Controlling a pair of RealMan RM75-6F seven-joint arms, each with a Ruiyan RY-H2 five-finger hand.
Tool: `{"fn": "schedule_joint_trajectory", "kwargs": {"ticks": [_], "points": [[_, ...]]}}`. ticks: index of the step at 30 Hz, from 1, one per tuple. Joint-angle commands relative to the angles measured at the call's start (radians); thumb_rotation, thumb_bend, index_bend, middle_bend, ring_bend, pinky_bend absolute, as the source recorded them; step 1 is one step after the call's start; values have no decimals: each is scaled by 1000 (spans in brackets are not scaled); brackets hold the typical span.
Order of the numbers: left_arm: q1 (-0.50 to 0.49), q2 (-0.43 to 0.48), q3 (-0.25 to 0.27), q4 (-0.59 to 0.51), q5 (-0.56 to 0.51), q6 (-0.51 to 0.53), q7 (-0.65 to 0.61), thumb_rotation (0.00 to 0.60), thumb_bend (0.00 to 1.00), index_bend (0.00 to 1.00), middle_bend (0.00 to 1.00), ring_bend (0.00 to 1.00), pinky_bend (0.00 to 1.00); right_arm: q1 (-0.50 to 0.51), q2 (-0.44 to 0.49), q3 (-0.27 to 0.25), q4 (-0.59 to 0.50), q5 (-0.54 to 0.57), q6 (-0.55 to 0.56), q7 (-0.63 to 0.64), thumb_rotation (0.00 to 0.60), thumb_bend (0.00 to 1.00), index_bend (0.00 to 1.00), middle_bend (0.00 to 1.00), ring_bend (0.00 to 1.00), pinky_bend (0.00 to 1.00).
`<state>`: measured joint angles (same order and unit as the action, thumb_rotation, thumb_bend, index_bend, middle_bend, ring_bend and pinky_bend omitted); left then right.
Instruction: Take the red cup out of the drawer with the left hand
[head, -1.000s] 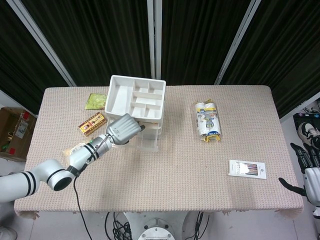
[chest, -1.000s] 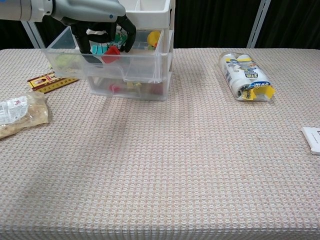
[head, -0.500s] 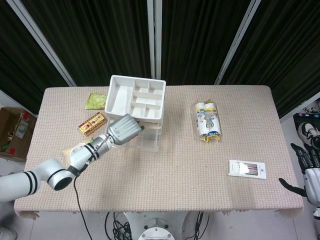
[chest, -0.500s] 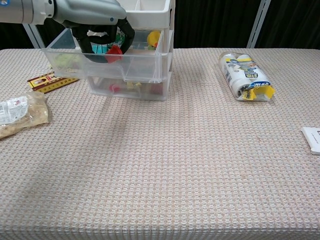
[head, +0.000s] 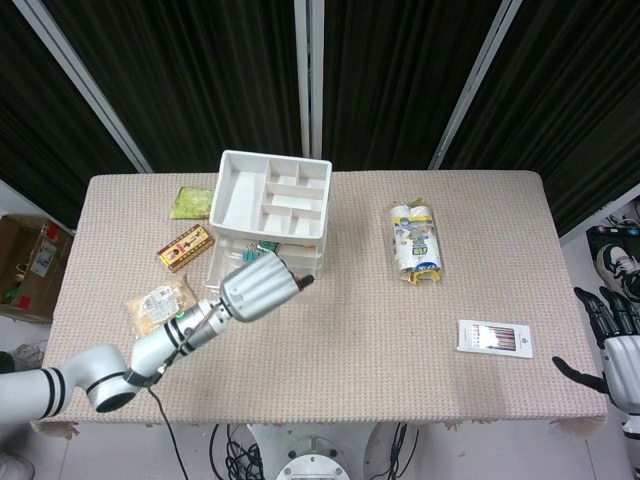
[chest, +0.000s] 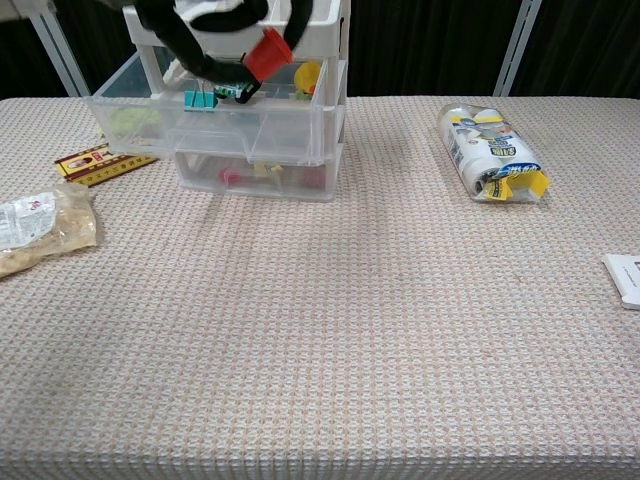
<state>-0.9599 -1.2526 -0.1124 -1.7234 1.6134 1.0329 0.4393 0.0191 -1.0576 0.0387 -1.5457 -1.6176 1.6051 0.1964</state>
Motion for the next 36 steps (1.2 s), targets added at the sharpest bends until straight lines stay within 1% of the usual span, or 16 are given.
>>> {"fn": "schedule_joint_trajectory", "kwargs": {"ticks": [1,4,5,8,11,16,17,21,23,27,31,32,34,36], "points": [[19,-121,54,-22,47,-9,89,600,349,524,854,924,1000,-2,-1,-2,3,-4,4,3,600,40,4,136,0,77],[4,-215,65,16,22,-74,156,600,350,524,855,924,1000,-6,-2,-7,6,-7,8,8,600,40,4,136,0,77],[-3,-251,64,36,9,-98,188,600,349,523,855,924,1000,-8,-2,-9,8,-9,12,11,600,40,4,136,0,77],[-16,-318,54,72,-61,-163,265,600,346,501,855,924,1000,-16,-4,-12,15,-12,24,19,600,39,4,136,0,78],[-25,-358,44,90,-128,-206,330,600,337,473,854,924,1000,-23,-5,-15,24,-11,31,29,600,39,3,136,0,79],[-28,-403,33,123,-188,-212,400,600,332,458,854,924,1000,-24,-6,-15,33,-9,29,36,600,40,4,136,0,79],[-29,-409,31,129,-197,-213,412,600,317,440,853,924,1000,-22,-6,-15,33,-10,28,36,600,40,4,136,0,79],[-25,-418,19,120,-197,-175,433,600,185,275,848,924,1000,-17,-7,-13,33,-15,25,35,600,40,3,136,0,80],[-17,-402,5,94,-182,-138,422,600,150,234,845,924,1000,-15,-7,-13,32,-15,23,35,600,40,3,136,0,80],[18,-321,-33,-6,-142,-34,371,600,113,223,833,923,1000,-12,-7,-11,33,-17,22,40,600,39,4,136,0,82],[127,-193,-98,-134,-110,177,187,600,93,233,801,888,1000,-10,-3,-11,41,-21,24,53,600,40,4,136,0,90],[171,-143,-115,-161,-104,245,132,600,92,246,792,876,1000,-9,-2,-12,44,-24,23,55,600,40,4,135,0,91],[249,-54,-132,-190,-103,353,67,600,91,332,763,840,1000,-5,0,-14,48,-30,22,61,600,40,4,135,0,92],[317,16,-137,-199,-109,429,20,600,89,401,744,816,987,-3,2,-15,51,-36,21,70,600,40,4,135,0,92]]}}
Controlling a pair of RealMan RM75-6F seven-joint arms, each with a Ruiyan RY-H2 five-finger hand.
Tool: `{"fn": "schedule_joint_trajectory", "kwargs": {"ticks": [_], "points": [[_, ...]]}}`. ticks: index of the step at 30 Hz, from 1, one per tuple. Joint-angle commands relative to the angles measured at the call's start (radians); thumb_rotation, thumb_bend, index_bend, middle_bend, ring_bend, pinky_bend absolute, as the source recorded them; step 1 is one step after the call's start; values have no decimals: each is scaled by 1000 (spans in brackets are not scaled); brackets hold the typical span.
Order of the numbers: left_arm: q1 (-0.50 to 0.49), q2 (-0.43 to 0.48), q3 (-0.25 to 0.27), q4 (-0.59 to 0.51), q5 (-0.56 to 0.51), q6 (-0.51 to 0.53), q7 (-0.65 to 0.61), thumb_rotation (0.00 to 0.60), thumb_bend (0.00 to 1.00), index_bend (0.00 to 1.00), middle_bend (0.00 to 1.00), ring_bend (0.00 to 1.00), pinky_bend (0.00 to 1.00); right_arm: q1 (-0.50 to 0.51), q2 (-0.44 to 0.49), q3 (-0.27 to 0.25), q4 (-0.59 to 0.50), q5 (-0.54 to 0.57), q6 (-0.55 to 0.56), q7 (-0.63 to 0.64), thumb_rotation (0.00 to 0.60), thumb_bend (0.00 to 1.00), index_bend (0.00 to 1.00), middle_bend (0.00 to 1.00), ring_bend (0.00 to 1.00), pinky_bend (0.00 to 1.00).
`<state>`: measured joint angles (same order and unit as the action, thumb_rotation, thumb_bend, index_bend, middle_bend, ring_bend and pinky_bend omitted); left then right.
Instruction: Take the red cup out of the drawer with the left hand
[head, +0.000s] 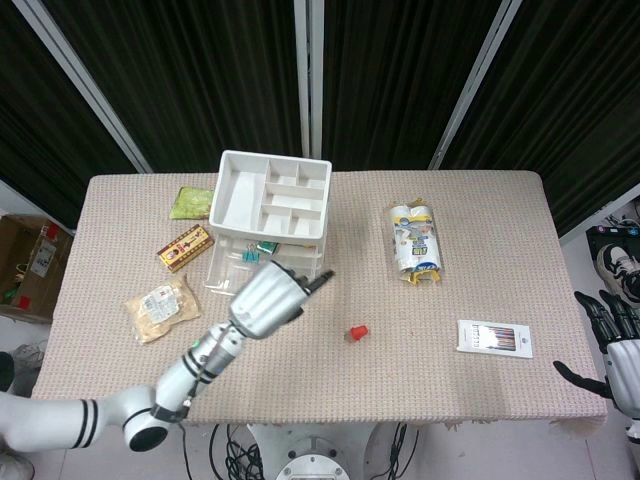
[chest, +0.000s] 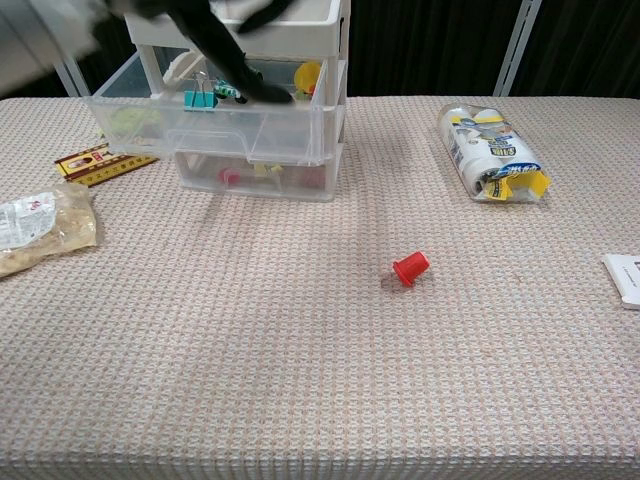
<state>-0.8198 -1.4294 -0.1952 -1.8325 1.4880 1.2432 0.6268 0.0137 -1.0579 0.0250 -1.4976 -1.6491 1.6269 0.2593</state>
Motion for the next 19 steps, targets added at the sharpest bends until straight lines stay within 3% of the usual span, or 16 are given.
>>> {"fn": "schedule_joint_trajectory", "kwargs": {"ticks": [1,3,5,7,8,10,16,19], "points": [[209,226,-53,-89,8,248,-199,600,89,412,735,802,975,4,4,-2,3,-7,-1,13,600,40,3,135,0,92],[281,299,-36,-78,-37,282,-274,600,87,411,676,713,893,9,10,-6,4,-13,-7,24,600,45,3,129,0,92],[343,377,4,-60,-89,262,-335,600,81,375,570,567,682,15,20,-12,2,-24,-17,24,600,59,3,103,0,92],[399,431,42,-16,-122,252,-388,600,73,313,404,356,362,21,28,-16,-1,-37,-20,23,600,77,4,57,0,80],[420,441,59,11,-126,252,-406,600,72,298,361,308,297,23,31,-17,-2,-42,-20,25,600,82,4,45,0,70],[464,443,93,66,-134,255,-446,600,72,274,300,251,247,28,36,-18,-5,-47,-22,35,600,88,2,32,0,52],[602,396,204,175,-120,278,-537,600,72,260,292,245,238,37,30,-11,-20,-44,-23,19,600,90,0,33,0,49],[656,369,230,203,-98,323,-542,600,72,261,292,245,238,44,26,-9,-34,-43,-30,6,600,90,0,45,0,49]]}}
